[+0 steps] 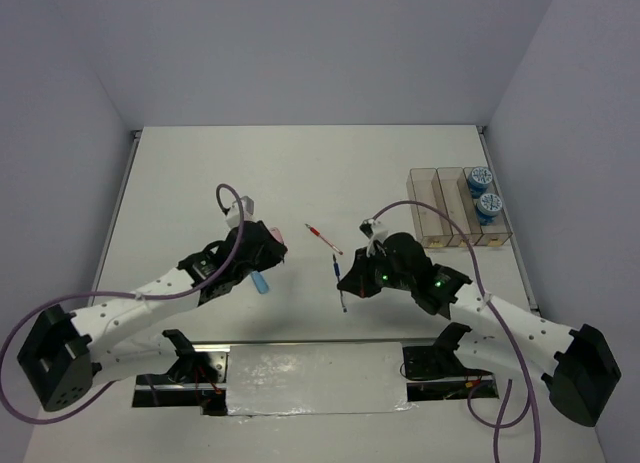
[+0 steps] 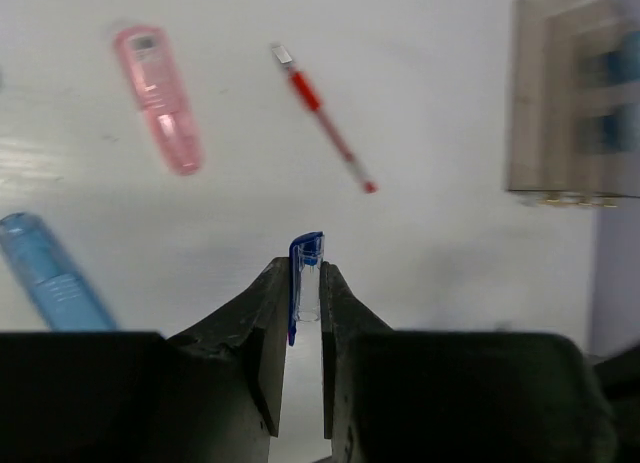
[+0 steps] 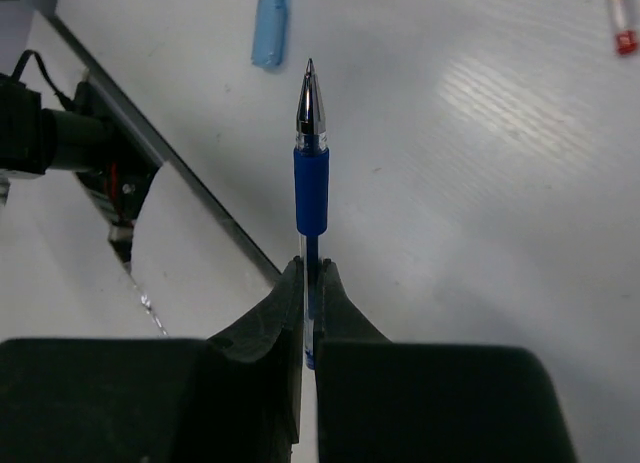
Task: Sort the stationery into containers
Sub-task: Close the pen cap on the pen.
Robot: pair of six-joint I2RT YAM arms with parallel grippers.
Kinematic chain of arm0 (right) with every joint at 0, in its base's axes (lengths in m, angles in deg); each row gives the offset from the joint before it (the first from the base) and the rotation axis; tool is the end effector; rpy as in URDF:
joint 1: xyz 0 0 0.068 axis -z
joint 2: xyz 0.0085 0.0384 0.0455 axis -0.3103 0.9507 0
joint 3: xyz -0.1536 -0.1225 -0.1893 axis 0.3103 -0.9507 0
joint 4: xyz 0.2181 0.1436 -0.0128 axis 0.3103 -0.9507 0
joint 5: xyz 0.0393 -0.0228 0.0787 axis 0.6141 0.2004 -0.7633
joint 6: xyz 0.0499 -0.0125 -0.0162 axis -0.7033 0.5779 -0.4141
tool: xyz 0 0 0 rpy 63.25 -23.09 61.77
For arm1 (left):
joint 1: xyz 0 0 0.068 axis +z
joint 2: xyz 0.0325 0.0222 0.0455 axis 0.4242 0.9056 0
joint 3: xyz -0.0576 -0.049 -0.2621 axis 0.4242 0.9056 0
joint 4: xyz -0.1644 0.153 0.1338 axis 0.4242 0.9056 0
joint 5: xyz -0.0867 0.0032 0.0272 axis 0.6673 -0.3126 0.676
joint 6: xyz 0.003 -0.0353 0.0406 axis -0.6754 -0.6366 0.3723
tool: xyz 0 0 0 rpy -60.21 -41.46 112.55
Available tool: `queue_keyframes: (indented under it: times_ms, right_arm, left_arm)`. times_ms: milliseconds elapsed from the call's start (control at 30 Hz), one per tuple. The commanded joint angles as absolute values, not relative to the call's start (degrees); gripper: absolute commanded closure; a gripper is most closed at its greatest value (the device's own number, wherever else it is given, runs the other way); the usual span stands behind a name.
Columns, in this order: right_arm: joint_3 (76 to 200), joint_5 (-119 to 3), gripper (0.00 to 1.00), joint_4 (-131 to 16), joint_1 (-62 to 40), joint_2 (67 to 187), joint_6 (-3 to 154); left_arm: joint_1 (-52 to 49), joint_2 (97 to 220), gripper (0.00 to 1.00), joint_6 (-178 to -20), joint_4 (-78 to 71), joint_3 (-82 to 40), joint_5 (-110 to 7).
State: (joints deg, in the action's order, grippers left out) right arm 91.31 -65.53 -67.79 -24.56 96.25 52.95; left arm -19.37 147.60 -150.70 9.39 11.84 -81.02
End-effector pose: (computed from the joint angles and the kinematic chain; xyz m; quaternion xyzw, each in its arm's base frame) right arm 0.1356 0.1377 0.2244 -0.1629 0.8558 0.3757 0.3160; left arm 0.1800 -0.1586 0.2380 -0.2235 0.8519 -0.2599 0.3960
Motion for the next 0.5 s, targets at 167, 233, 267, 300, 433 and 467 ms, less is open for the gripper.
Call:
queue_keyframes:
  times_ms: [167,233,267,300,433,467]
  right_arm:
    - [91.92,-63.78,1.0,-41.64,-37.99,103.28,44.29]
    - [92.72,-61.84,1.0,-40.4,-40.27,104.78,43.06]
    - [93.25,-60.87,1.0,-39.87,-41.85,105.57,42.62]
    - [93.43,-60.16,1.0,-38.21,-42.3,107.06,42.26]
    - [94.13,-56.39,1.0,-36.18,-44.32,108.57,40.94]
    - [94.48,-55.85,1.0,-36.09,-44.33,108.4,40.94]
  left_arm:
    - [-20.25,134.0,1.0,-142.06,-14.65,17.44,-72.84]
    - [-20.34,132.4,1.0,-141.45,-15.63,18.31,-73.1]
    - [-20.34,131.26,1.0,-141.35,-15.98,18.49,-73.1]
    - [-20.34,130.73,1.0,-141.09,-16.77,18.76,-73.1]
    - [-20.42,128.79,1.0,-141.0,-18.88,20.69,-72.4]
    - [-20.43,128.44,1.0,-140.92,-18.71,20.69,-72.23]
